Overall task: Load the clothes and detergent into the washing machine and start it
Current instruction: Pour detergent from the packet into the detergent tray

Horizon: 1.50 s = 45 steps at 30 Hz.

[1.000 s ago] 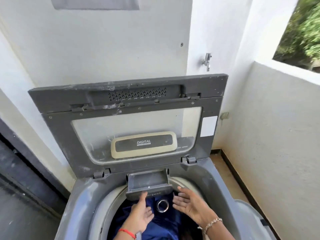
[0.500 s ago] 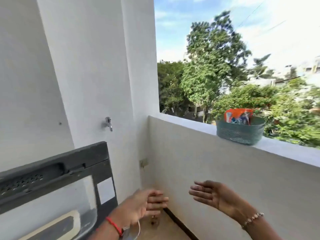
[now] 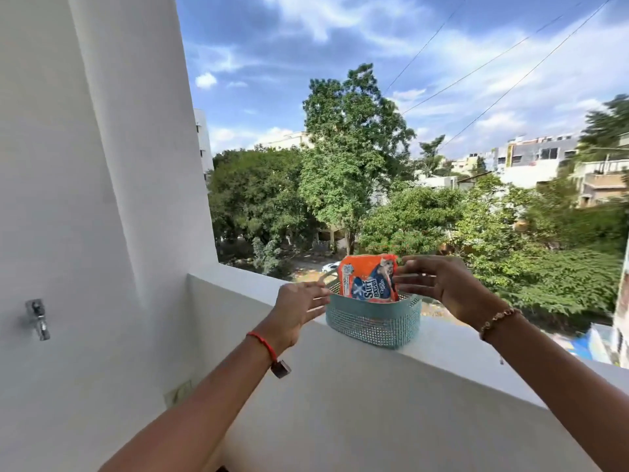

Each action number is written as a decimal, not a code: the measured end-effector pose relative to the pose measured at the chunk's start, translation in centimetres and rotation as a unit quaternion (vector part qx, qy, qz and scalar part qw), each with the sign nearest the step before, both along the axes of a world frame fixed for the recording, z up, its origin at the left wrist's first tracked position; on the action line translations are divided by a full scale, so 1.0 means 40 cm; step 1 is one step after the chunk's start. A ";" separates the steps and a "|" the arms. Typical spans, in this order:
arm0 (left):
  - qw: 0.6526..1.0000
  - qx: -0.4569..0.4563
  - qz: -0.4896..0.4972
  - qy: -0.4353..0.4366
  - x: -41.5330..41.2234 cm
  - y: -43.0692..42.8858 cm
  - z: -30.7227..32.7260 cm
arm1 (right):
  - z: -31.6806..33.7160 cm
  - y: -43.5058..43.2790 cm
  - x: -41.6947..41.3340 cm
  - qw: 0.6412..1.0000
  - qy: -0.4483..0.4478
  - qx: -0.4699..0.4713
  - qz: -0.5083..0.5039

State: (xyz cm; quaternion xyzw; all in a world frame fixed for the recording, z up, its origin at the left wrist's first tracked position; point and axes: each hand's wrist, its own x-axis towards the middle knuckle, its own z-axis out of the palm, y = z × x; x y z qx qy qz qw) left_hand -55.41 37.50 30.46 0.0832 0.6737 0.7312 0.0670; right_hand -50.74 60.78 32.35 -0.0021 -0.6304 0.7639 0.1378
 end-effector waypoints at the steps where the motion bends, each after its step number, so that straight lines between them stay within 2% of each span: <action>1: 1.000 -0.008 0.001 0.010 -0.035 0.038 0.013 | 0.007 0.025 -0.037 1.000 0.002 0.018 -0.017; 5: 0.998 -0.065 0.017 0.020 -0.173 0.147 0.037 | 0.001 0.083 -0.191 0.987 -0.014 0.147 -0.069; 10: 0.974 -0.213 0.043 0.057 -0.326 0.211 0.010 | -0.030 0.094 -0.326 0.957 -0.024 0.276 -0.083; 17: 0.945 -0.307 0.016 0.109 -0.428 0.251 -0.053 | -0.062 0.090 -0.405 0.946 -0.071 0.309 -0.068; 19: 0.940 -0.317 0.036 0.122 -0.438 0.261 -0.072 | -0.071 0.089 -0.412 0.944 -0.064 0.316 -0.072; 22: 0.943 -0.292 0.088 0.130 -0.437 0.265 -0.082 | -0.080 0.080 -0.414 0.938 -0.019 0.323 -0.125; 25: 0.960 -0.222 0.120 0.124 -0.427 0.263 -0.072 | -0.085 0.078 -0.411 0.929 0.026 0.324 -0.175; 29: 0.962 -0.165 0.157 0.150 -0.401 0.233 -0.038 | -0.064 0.078 -0.395 0.924 0.071 0.306 -0.217; 37: 0.940 -0.061 0.226 0.248 -0.206 0.063 0.155 | 0.118 -0.070 -0.242 0.916 0.247 0.208 -0.240; 40: 0.940 -0.024 0.240 0.242 -0.064 -0.054 0.198 | 0.169 -0.171 -0.136 0.928 0.278 0.164 -0.187; 42: 0.945 -0.001 0.236 0.228 0.054 -0.143 0.204 | 0.166 -0.244 -0.055 0.942 0.268 0.161 -0.121; 45: 0.958 0.018 0.223 0.179 0.238 -0.290 0.174 | 0.084 -0.380 0.068 0.968 0.203 0.114 0.091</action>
